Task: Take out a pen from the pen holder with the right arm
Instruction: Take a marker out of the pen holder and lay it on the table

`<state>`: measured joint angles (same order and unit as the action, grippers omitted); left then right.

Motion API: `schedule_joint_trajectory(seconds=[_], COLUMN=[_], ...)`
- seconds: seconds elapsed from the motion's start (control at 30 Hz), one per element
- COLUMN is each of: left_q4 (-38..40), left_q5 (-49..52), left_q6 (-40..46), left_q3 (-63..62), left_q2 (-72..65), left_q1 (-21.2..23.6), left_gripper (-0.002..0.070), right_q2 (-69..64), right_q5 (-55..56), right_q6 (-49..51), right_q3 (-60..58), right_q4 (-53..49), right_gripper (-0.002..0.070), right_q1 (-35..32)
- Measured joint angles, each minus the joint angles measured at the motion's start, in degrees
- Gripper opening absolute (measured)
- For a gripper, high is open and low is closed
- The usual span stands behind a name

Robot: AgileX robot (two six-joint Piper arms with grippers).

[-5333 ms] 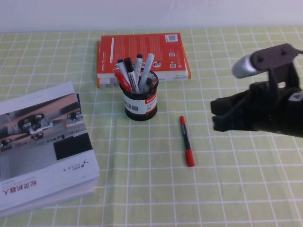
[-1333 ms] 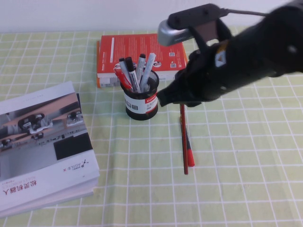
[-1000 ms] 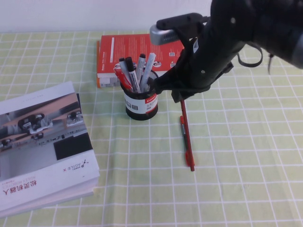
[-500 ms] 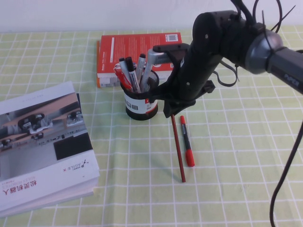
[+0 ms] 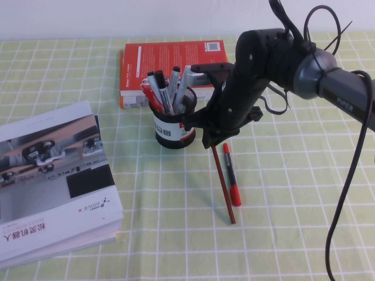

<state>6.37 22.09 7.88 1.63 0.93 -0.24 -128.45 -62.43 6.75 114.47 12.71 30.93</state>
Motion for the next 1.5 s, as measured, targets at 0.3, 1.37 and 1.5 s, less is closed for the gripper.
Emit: schedule_joint_trajectory(seconds=[0.3, 1.37, 1.5], left_q4=[0.0, 0.0, 0.0], left_q5=[0.0, 0.0, 0.0], left_q6=[0.0, 0.0, 0.0], left_q3=[0.0, 0.0, 0.0], left_q2=[0.0, 0.0, 0.0], left_q1=[0.0, 0.0, 0.0], left_gripper=[-0.0005, -0.0005, -0.0005], right_q2=[-0.2, 53.4, 61.9], right_q5=[0.8, 8.3, 8.7], right_q6=[-0.3, 2.2, 2.6], right_q3=[0.0, -43.0, -50.6], right_q4=[-0.2, -14.4, -12.2], right_gripper=[0.0144, -0.0012, -0.0012], right_q1=[-0.1, 8.5, 8.5])
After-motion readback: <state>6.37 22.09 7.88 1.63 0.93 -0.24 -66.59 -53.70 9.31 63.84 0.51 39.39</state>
